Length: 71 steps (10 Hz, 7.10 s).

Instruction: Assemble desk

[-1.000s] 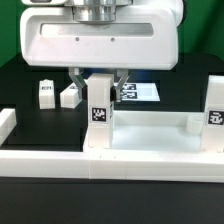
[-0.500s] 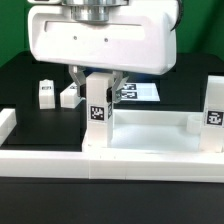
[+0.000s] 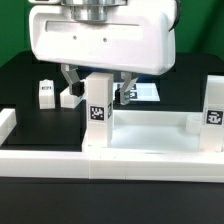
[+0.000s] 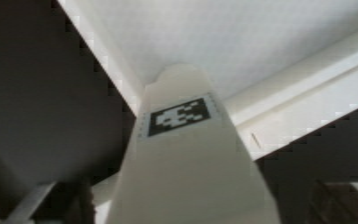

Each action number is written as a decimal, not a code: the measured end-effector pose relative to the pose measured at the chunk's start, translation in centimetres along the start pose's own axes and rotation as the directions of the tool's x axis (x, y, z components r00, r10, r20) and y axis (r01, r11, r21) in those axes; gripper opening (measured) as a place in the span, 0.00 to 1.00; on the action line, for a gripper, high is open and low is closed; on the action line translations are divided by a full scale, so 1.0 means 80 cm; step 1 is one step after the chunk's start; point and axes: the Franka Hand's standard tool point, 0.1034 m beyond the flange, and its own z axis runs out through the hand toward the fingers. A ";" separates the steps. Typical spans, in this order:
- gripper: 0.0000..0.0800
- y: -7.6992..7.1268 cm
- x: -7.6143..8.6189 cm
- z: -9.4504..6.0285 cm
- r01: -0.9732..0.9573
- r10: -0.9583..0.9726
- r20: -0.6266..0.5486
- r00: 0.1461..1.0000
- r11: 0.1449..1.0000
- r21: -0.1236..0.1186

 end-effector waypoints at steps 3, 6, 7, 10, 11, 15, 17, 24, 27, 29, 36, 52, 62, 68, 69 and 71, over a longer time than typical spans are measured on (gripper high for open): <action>0.81 -0.006 -0.028 -0.033 -0.023 0.023 0.003 1.000 0.999 0.023; 0.81 -0.016 -0.033 -0.054 0.015 -0.015 -0.001 1.000 0.999 0.036; 0.81 -0.017 -0.034 -0.052 0.017 -0.017 0.001 1.000 0.999 0.035; 0.81 -0.017 -0.034 -0.052 0.018 -0.018 0.001 1.000 0.999 0.034; 0.81 -0.017 -0.035 -0.052 0.004 -0.004 0.002 1.000 0.999 0.035; 0.81 -0.023 -0.088 -0.041 -0.173 0.173 0.012 0.985 0.984 0.036; 0.81 -0.024 -0.085 -0.042 -0.173 0.173 0.012 0.985 0.984 0.038; 0.81 -0.020 -0.112 -0.019 -0.695 0.691 0.084 0.718 0.719 0.020; 0.81 -0.025 -0.116 -0.018 -0.802 0.797 0.105 0.594 0.597 0.011; 0.81 -0.020 -0.128 -0.004 -0.832 0.828 0.108 0.550 0.554 -0.014; 0.81 0.004 -0.153 0.063 -0.843 0.846 0.087 0.526 0.532 -0.081; 0.09 0.036 -0.180 0.108 -0.811 0.820 0.068 0.568 0.572 -0.127; 0.09 0.050 -0.183 0.106 -0.760 0.769 0.074 0.635 0.639 -0.117; 0.08 0.097 -0.154 0.103 -0.321 0.325 0.099 0.940 0.945 -0.060; 0.08 0.098 -0.154 0.103 -0.265 0.269 0.102 0.958 0.963 -0.055; 0.08 0.098 -0.154 0.104 -0.151 0.155 0.108 0.982 0.988 -0.043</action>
Offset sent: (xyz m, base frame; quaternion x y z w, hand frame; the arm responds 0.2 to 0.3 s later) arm -0.0344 0.0237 0.0265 -0.0338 0.0062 0.0808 0.9961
